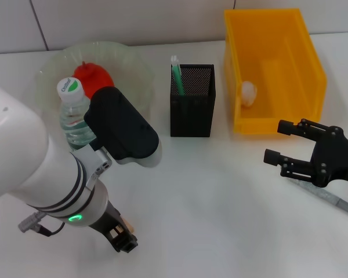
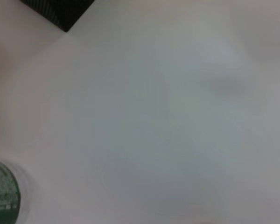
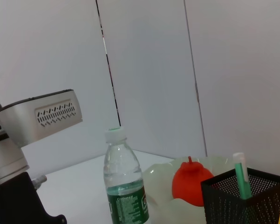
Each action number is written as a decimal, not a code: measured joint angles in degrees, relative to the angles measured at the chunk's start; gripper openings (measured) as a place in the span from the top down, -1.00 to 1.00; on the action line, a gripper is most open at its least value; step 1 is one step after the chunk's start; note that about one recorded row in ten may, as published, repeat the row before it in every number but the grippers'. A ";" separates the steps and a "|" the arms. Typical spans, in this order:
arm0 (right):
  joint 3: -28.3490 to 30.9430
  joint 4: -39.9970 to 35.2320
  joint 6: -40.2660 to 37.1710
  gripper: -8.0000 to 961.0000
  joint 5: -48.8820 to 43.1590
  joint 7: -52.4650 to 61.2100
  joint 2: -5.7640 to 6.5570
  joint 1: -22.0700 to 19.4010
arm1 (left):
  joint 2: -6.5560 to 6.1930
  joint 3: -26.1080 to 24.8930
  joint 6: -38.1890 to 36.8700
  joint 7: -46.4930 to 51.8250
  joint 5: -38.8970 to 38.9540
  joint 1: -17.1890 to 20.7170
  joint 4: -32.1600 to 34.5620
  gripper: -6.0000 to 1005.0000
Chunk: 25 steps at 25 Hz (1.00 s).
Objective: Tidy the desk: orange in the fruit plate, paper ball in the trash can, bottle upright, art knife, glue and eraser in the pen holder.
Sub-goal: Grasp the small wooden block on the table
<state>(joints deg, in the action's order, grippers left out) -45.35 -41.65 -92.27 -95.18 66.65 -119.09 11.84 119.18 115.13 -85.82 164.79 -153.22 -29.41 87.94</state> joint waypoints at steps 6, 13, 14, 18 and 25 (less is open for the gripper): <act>0.00 0.09 0.10 -0.59 -0.04 -0.03 0.00 0.02 | 0.00 0.00 0.15 0.00 0.03 -0.55 -0.22 -0.14; 0.00 0.09 0.52 -0.59 -0.11 -0.03 -0.01 0.02 | 0.00 0.00 0.24 0.00 0.04 -0.78 -0.23 -0.20; 0.00 0.09 0.52 -0.59 -0.11 -0.03 -0.01 0.02 | 0.00 0.00 0.24 0.00 0.04 -0.78 -0.23 -0.22; 0.00 0.08 0.52 -0.59 -0.12 -0.03 -0.05 0.03 | 0.00 0.01 0.27 0.00 0.01 -1.07 -0.67 -0.31; 0.00 0.07 0.53 -0.59 -0.19 -0.03 -0.09 0.11 | 0.00 -0.02 0.44 0.00 0.01 -2.06 -2.70 -0.41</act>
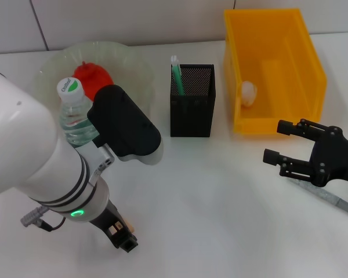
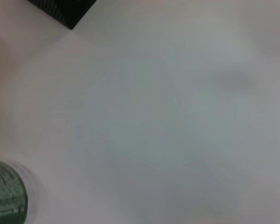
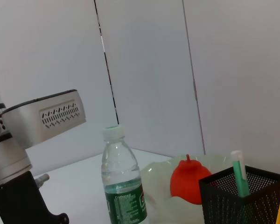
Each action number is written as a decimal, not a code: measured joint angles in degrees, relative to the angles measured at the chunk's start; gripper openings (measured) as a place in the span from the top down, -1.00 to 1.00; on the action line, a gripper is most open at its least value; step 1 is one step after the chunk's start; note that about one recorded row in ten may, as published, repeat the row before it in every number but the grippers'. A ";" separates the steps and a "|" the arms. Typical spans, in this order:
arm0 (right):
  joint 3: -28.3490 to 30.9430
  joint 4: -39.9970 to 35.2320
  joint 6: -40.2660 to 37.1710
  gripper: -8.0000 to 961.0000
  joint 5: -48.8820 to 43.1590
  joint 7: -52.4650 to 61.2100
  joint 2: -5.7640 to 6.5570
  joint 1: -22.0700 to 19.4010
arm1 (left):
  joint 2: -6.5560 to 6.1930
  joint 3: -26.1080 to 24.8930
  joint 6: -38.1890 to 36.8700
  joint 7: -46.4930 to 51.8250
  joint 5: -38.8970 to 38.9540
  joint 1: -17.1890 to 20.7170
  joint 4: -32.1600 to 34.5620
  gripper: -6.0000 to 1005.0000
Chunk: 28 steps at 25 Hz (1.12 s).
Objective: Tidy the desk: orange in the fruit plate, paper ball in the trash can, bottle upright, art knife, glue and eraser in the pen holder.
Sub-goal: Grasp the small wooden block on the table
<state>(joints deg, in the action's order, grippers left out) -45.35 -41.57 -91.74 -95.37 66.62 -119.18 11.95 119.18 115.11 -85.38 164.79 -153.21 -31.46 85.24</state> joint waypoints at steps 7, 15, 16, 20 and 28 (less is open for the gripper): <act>0.00 0.00 0.07 -0.59 -0.01 0.00 0.00 0.03 | 0.00 -0.13 0.04 0.00 0.02 -0.34 -0.34 -0.40; 0.00 0.00 0.15 -0.59 0.13 0.00 0.05 0.09 | 0.00 0.02 0.00 0.00 0.08 -0.67 -0.53 -0.35; 0.00 0.00 0.15 -0.59 0.14 0.00 0.07 0.09 | 0.00 0.02 -0.03 0.00 0.11 -0.69 -0.53 -0.30; 0.00 0.00 0.16 -0.59 0.16 0.00 0.09 0.09 | 0.00 0.03 -0.15 0.00 0.11 -0.71 -0.55 0.01; 0.00 0.00 0.16 -0.59 0.19 0.00 0.09 0.09 | 0.00 0.86 0.01 0.00 0.09 -0.75 -0.60 0.12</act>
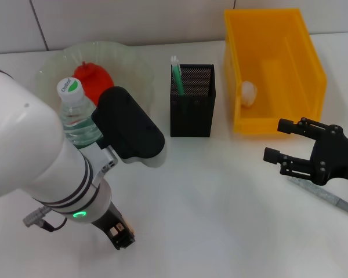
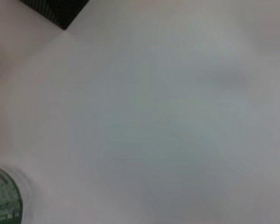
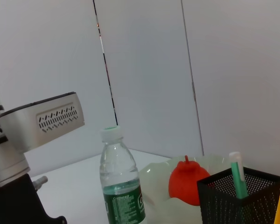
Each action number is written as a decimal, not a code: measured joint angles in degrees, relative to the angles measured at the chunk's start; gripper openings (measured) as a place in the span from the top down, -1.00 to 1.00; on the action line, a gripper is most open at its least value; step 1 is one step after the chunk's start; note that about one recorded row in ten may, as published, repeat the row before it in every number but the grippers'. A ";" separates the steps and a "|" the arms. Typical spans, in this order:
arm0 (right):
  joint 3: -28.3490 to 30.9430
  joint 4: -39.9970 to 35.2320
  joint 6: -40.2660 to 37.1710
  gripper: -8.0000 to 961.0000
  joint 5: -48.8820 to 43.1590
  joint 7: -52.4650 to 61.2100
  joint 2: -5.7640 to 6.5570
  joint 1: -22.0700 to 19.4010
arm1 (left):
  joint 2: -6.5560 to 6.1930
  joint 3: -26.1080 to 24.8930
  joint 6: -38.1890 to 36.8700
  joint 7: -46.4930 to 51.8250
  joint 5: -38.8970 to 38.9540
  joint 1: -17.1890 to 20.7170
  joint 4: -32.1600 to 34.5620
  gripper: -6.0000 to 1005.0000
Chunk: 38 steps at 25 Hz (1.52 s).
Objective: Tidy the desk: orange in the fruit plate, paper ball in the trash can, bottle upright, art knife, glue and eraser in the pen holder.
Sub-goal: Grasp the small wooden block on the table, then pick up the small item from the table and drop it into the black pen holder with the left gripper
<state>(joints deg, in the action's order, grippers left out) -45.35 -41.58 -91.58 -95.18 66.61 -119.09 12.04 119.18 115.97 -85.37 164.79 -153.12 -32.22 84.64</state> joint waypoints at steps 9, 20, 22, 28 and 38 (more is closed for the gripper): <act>0.00 0.00 0.00 -0.59 0.00 0.00 -0.09 0.00 | 0.01 0.42 0.12 -0.03 0.05 -0.04 0.68 0.17; 0.50 0.07 0.05 -0.59 0.00 0.00 -0.09 0.00 | 0.00 -0.14 0.75 0.00 -0.57 0.76 6.04 0.19; 0.52 0.10 0.07 -0.59 0.00 0.00 -0.09 0.00 | 0.00 -0.51 1.40 -0.05 -0.73 0.99 7.21 0.19; 0.53 0.42 1.00 -0.59 -0.27 0.00 -0.02 0.00 | -0.20 -3.11 4.59 -0.42 -1.37 2.35 12.01 0.20; 0.53 0.84 2.13 -0.59 -0.36 0.00 0.00 0.21 | -0.27 -5.27 9.77 -1.12 -1.39 2.48 16.47 0.21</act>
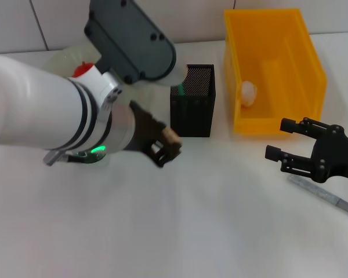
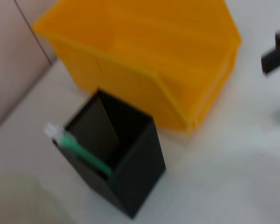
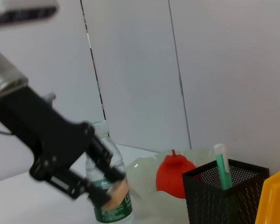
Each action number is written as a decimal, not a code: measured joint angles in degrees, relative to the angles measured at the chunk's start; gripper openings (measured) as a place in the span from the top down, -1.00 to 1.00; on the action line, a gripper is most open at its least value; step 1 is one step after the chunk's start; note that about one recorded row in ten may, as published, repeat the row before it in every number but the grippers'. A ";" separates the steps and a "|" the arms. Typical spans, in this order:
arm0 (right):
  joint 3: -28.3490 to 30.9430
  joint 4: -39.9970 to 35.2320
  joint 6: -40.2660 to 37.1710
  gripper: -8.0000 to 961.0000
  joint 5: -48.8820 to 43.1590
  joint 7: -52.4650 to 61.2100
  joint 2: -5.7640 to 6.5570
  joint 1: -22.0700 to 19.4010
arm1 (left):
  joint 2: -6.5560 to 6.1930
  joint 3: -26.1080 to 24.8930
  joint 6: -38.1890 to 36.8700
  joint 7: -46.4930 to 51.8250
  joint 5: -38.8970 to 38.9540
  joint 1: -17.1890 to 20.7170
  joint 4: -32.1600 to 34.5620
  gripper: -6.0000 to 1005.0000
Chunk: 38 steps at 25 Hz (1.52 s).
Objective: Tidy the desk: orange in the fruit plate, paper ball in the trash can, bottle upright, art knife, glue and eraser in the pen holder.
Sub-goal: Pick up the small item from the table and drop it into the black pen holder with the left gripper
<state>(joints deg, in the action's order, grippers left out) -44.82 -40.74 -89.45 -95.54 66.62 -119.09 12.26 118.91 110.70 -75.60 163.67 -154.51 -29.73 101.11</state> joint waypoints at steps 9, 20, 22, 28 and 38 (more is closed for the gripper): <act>0.01 0.25 0.17 -0.59 -0.09 0.00 0.00 0.29 | 0.05 0.56 11.57 -0.91 0.03 0.31 -0.91 0.21; 0.00 0.93 1.57 -0.59 -0.09 0.00 0.00 0.60 | 0.27 0.62 28.44 -1.68 -0.02 -3.20 -12.76 0.20; 0.00 1.12 1.69 -0.59 -0.09 0.00 0.00 0.64 | 0.27 0.57 29.67 -1.70 -0.04 -3.62 -13.87 0.20; 0.00 1.60 2.34 -0.59 -0.09 0.00 -0.01 1.09 | 0.27 0.50 34.54 -1.72 0.00 -6.30 -20.74 0.20; 0.00 1.65 2.37 -0.59 0.23 0.00 -0.01 1.34 | 0.27 0.26 37.58 -1.71 0.43 -7.36 -25.72 0.19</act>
<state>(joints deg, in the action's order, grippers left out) -44.82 -39.09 -87.08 -95.31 66.62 -119.09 13.60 119.18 110.96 -38.02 161.96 -154.08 -37.09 75.38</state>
